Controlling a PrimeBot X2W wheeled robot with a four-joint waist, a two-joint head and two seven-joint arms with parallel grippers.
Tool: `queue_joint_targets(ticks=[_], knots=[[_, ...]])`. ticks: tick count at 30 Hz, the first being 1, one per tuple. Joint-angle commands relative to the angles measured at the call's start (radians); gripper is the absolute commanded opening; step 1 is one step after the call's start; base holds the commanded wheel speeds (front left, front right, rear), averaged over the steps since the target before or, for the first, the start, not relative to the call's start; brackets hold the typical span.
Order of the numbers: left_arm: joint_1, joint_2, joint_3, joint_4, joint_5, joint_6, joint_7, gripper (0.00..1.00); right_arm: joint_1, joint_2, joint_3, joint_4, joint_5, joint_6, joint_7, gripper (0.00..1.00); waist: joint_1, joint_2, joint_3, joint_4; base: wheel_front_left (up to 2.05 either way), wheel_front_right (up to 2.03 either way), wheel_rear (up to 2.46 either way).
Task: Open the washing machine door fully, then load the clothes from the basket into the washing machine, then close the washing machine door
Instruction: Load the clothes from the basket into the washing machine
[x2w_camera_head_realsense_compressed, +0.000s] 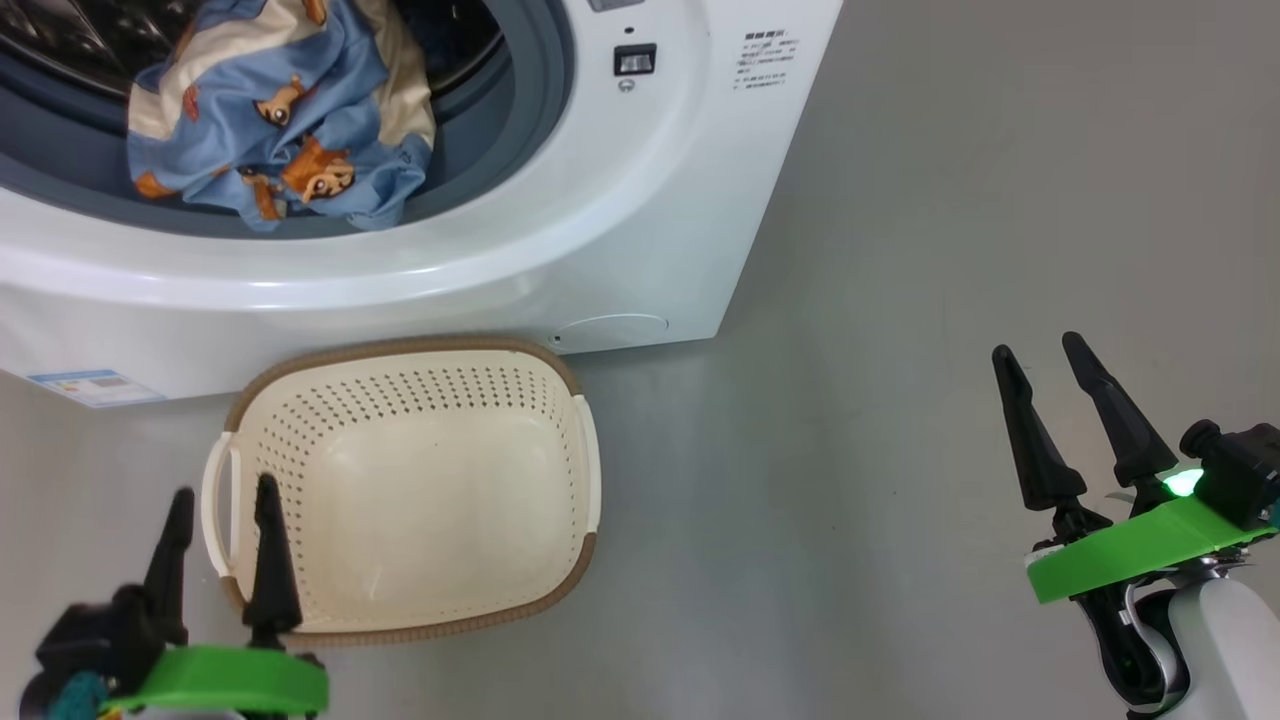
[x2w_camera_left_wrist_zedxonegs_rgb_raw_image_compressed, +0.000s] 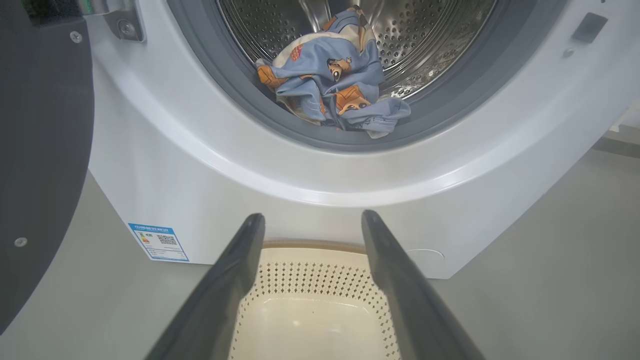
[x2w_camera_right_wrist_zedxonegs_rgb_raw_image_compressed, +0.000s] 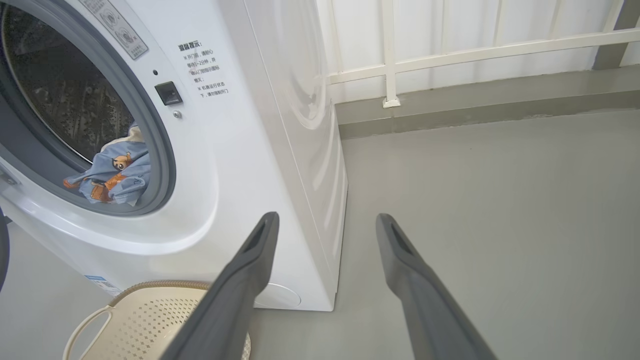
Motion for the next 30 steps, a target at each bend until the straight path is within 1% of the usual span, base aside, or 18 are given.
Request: queue_joint_targets(ticks=[1,9,13,17,22,30], knots=[[-0.037,0.014,0.031,-0.007,0.004,-0.007,-0.005,1.00,0.009,-0.008,0.015,-0.026,-0.009,0.001,-0.005,1.00,0.0000,0.0000,0.007,0.001,0.00,0.00,0.00],[-0.161,0.020,0.024,0.064,0.040,-0.028,-0.005,1.00,-0.005,0.000,0.022,-0.028,-0.009,0.001,-0.005,1.00,0.0000,0.0000,0.033,0.000,0.00,0.00,0.00],[-0.246,0.039,0.001,0.117,0.057,-0.033,-0.005,1.00,-0.013,0.005,0.027,-0.029,-0.008,0.001,-0.005,1.00,0.0000,0.0000,0.050,-0.002,0.00,0.00,0.00],[-0.337,0.059,-0.032,0.177,0.063,-0.035,-0.005,1.00,-0.022,0.008,0.033,-0.027,-0.006,0.001,-0.005,1.00,0.0000,0.0000,0.064,-0.006,0.00,0.00,0.00],[-0.448,0.088,-0.099,0.259,0.063,-0.036,-0.005,1.00,-0.034,0.012,0.044,-0.027,-0.004,0.001,-0.005,1.00,0.0000,0.0000,0.078,-0.016,0.00,0.00,0.00],[-0.616,0.112,-0.189,0.395,0.048,-0.036,-0.005,1.00,-0.057,0.019,0.057,-0.027,0.001,0.001,-0.005,1.00,0.0000,0.0000,0.111,-0.035,0.00,0.00,0.00]])
